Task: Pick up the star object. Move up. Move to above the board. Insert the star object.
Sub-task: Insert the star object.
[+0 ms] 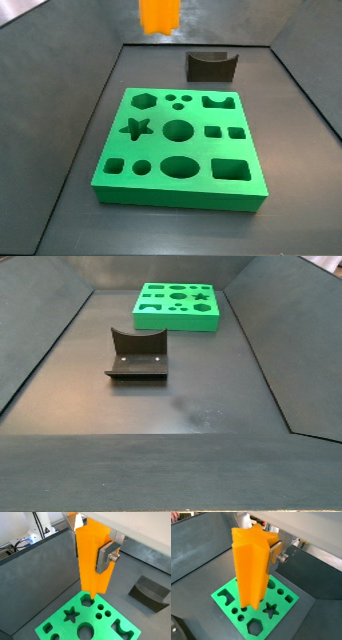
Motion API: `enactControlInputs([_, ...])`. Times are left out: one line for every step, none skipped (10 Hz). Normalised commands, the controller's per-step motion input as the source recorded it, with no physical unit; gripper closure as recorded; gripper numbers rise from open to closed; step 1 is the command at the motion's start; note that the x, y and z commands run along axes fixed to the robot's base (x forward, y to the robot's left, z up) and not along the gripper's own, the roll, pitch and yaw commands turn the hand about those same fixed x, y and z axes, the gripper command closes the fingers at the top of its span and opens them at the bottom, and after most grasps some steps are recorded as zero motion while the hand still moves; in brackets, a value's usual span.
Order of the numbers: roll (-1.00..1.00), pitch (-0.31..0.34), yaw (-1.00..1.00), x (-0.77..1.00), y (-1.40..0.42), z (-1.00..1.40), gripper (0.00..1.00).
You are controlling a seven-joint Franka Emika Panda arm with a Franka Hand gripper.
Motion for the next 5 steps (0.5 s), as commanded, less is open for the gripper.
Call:
enactControlInputs([0.08,0.057,0.00,0.01,-0.01,0.00,1.00])
enactControlInputs([0.00,0.000,0.00,0.00,-0.03,0.00,1.00])
enactControlInputs([0.08,-0.009,0.00,-0.16,-0.25,-0.39,1.00])
enactControlInputs([0.10,0.000,-0.05,-0.14,-0.43,-0.59,1.00])
enactControlInputs([0.11,0.000,-0.19,0.00,-0.44,-0.58,1.00])
